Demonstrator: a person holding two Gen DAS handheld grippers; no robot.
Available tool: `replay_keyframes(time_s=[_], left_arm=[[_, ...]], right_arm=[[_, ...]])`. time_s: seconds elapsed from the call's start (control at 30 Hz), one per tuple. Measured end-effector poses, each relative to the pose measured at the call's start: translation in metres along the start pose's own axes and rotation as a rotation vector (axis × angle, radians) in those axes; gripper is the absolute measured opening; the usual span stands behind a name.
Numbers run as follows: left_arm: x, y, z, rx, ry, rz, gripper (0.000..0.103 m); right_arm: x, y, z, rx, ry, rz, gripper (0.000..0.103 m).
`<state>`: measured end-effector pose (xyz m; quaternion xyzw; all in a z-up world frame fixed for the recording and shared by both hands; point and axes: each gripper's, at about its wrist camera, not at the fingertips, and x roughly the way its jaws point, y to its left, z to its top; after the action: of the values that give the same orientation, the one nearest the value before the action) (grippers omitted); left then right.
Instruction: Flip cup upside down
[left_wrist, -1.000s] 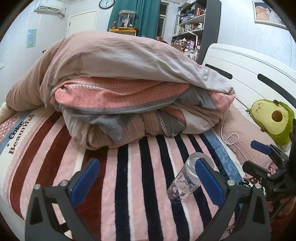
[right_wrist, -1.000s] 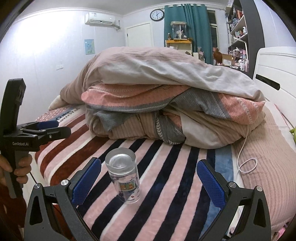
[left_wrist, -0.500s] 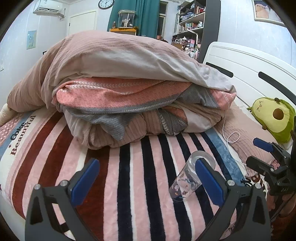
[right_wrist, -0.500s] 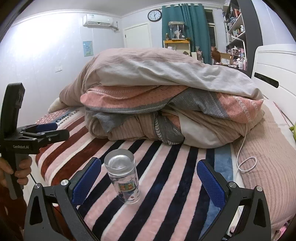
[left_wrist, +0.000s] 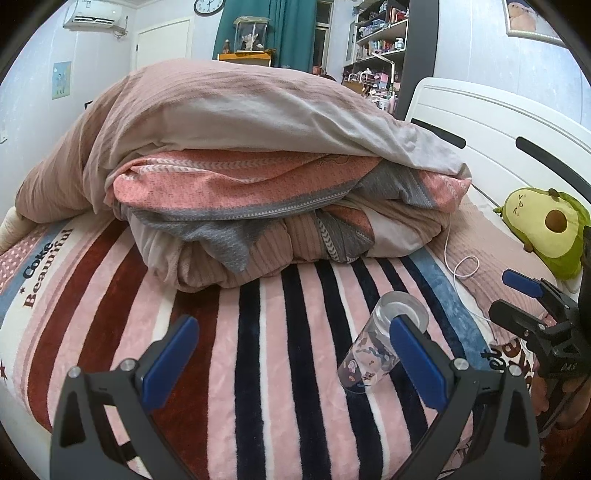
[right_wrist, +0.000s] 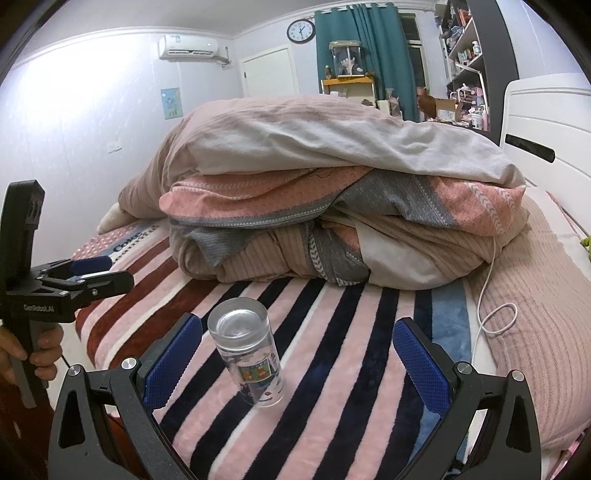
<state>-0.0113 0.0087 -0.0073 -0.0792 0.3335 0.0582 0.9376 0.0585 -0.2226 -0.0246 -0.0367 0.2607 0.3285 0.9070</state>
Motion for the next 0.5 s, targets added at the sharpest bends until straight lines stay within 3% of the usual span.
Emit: replay_keyframes(time_s=[0.5], left_arm=[[-0.0034, 0.0011, 0.0003, 0.006, 0.0, 0.009, 0.103]], right_arm=[[-0.0052, -0.0017, -0.0015, 0.006, -0.011, -0.003, 0.103]])
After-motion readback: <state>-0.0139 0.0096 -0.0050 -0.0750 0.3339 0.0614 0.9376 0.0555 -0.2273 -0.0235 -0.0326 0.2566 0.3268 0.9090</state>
